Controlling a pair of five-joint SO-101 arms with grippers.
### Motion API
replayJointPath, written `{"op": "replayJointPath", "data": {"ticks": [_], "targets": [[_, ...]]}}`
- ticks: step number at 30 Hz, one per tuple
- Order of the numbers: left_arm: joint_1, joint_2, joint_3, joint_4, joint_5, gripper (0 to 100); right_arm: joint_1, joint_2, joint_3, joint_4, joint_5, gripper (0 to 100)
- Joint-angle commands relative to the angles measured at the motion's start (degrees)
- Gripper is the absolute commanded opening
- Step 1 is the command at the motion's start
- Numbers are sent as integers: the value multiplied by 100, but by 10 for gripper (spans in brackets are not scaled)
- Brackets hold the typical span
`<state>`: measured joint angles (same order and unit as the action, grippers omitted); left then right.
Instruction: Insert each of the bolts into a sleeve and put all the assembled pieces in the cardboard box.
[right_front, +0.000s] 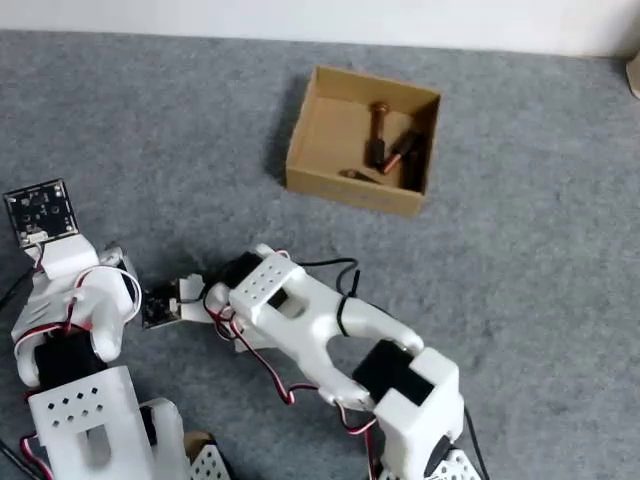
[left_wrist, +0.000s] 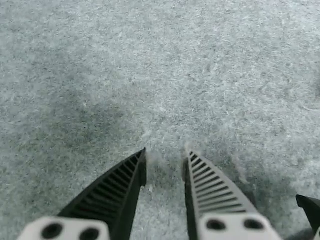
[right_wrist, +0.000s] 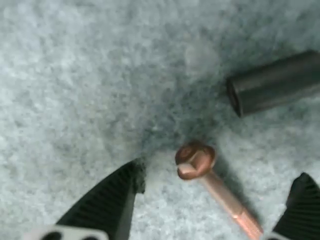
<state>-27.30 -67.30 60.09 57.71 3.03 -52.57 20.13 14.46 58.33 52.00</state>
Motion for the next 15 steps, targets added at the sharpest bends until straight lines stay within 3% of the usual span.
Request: {"op": "replayJointPath", "data": {"ticks": [1,7,15], "targets": [[-48,-92,-180,-167,-26,130,242,224,-136,-92,62,330],[-48,-92,-180,-167,-26,130,251,391,-136,-92,62,76],[-48,-92,-180,-167,-26,130,233,382,-136,-66,26,70]]}}
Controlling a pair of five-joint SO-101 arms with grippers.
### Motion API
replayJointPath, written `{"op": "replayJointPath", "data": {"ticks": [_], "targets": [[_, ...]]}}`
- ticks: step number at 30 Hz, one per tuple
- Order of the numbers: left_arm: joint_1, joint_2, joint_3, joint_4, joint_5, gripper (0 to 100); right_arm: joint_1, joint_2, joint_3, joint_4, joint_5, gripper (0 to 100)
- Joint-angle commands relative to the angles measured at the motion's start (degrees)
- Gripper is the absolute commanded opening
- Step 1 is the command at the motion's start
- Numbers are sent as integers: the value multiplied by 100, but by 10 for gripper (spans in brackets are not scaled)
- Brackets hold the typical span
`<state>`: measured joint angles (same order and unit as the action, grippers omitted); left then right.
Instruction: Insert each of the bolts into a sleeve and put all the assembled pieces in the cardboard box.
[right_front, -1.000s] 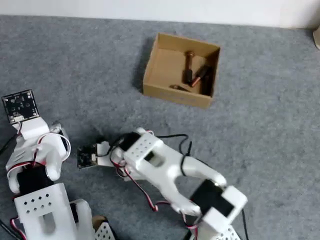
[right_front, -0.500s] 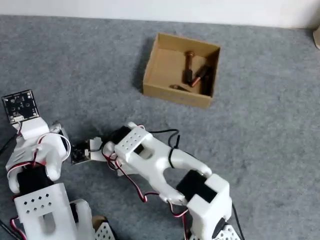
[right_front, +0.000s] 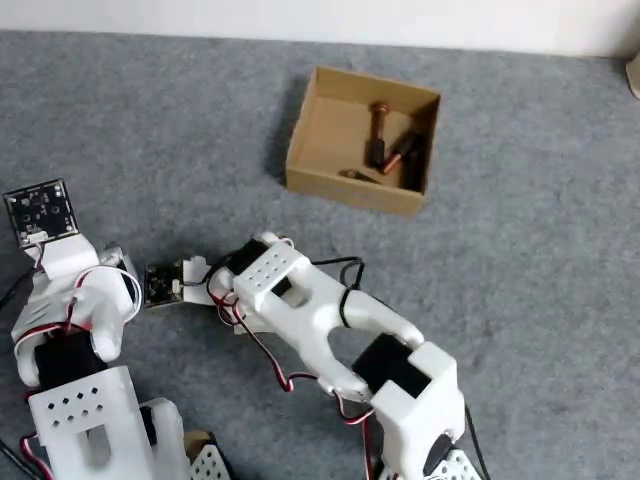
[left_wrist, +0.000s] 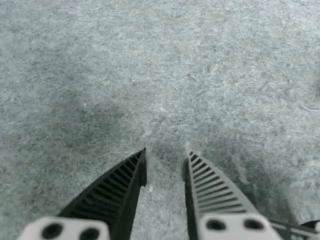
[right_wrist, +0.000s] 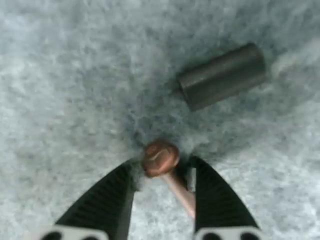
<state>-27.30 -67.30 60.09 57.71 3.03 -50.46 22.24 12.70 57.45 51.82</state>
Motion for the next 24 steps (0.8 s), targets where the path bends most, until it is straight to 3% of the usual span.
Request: {"op": "replayJointPath", "data": {"ticks": [1,6,12,24], "targets": [[-48,-92,-171,-167,-26,130,31,180,40,22,44,67],[-48,-92,-127,-176,-26,130,40,180,40,13,35,0],[-48,-92,-119,-167,-18,130,198,-13,22,163,-211,4],[13,101,-163,-176,440,131,1191,-3547,-207,813,-1591,4]]}}
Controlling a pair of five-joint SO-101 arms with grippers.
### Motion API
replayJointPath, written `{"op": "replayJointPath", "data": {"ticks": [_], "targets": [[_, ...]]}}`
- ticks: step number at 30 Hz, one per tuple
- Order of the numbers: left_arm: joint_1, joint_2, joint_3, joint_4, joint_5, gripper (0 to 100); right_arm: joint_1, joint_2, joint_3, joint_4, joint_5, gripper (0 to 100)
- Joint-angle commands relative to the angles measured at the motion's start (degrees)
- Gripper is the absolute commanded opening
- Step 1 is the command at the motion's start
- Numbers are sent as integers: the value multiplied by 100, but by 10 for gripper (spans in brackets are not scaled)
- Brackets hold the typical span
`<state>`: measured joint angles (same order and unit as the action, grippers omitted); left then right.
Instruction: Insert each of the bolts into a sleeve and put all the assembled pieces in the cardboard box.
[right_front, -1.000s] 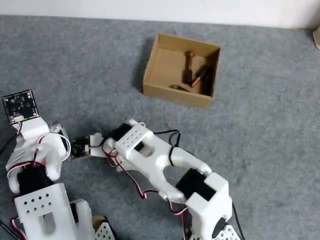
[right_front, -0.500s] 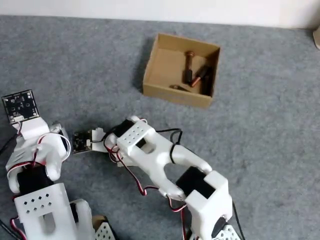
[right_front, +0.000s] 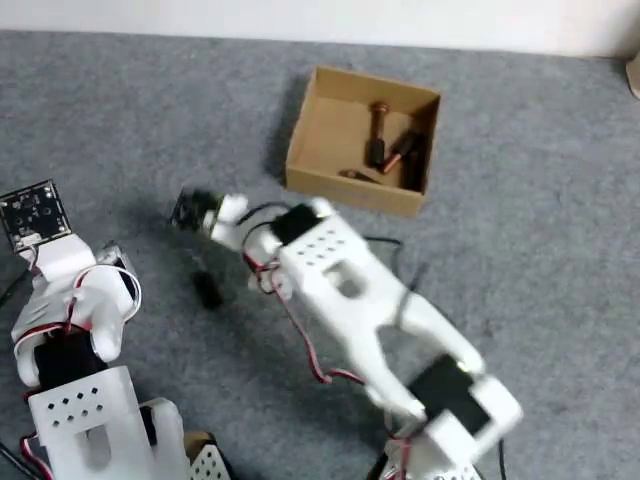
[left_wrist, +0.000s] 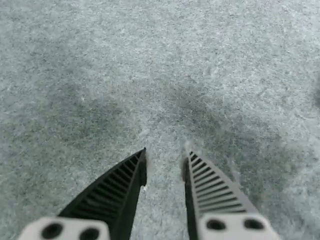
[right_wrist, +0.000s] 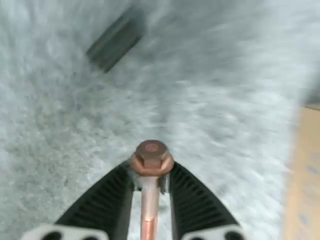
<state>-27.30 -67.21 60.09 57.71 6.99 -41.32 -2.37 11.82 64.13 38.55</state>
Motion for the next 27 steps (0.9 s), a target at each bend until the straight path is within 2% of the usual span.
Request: {"op": "replayJointPath", "data": {"ticks": [1,6,10,15,21,27], "targets": [[110,259,-224,-176,44,131,365,-1358,-101,163,-360,4],[831,2132,-778,-167,237,185,875,-2290,-101,593,-853,4],[1578,3749,-1560,-97,1574,194,1323,-2633,-101,1007,-914,4],[2387,4655,-2273,440,2804,192,1982,-2879,-92,1323,-870,4],[2413,5112,-2273,440,3631,192,2695,-2958,-92,1358,-738,5],[2413,5921,-2316,431,3982,192,2853,-2958,268,1323,-571,5]]}}
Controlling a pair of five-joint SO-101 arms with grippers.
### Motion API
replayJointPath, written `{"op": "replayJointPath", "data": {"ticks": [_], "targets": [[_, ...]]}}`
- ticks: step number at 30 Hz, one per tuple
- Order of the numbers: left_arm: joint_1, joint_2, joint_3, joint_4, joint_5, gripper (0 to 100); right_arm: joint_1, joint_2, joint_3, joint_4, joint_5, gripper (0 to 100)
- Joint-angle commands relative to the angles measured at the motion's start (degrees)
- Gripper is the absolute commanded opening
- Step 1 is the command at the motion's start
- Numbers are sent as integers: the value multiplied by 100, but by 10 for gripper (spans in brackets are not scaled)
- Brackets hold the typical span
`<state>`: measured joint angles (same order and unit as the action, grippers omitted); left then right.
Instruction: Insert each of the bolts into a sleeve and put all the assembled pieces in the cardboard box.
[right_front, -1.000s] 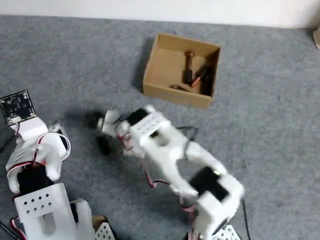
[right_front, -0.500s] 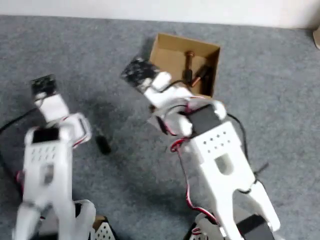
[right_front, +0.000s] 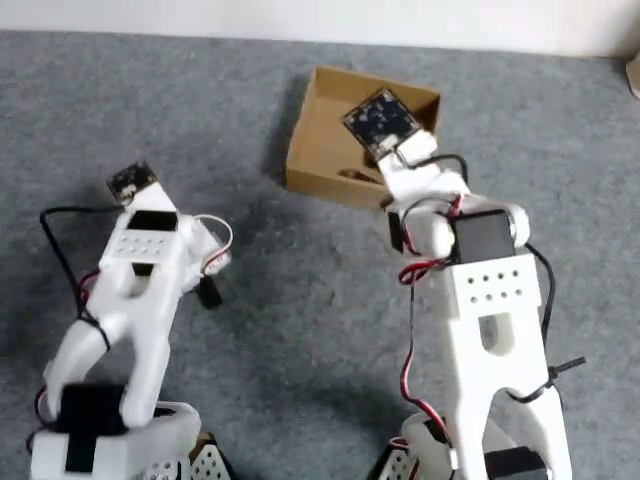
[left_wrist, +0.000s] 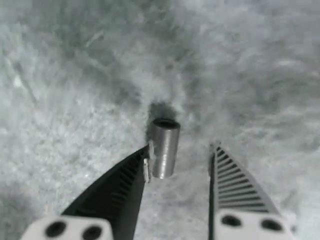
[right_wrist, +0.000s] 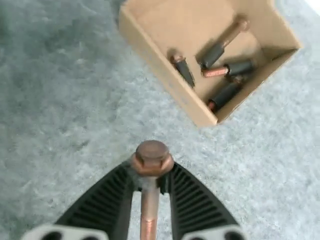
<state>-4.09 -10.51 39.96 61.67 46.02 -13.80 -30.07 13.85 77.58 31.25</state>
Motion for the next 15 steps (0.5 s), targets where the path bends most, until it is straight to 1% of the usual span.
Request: {"op": "replayJointPath", "data": {"ticks": [1,9,11,13,15], "targets": [[92,409,-312,-26,70,192,101,-189,145,-31,202,5],[92,1200,-312,-747,70,192,110,-189,382,-31,229,5],[92,1262,-312,-730,53,191,110,-189,382,-22,229,5],[92,1270,-303,-730,-211,143,110,-189,382,-22,211,5],[84,1288,-312,-774,-686,25,101,-189,382,-31,202,5]]}}
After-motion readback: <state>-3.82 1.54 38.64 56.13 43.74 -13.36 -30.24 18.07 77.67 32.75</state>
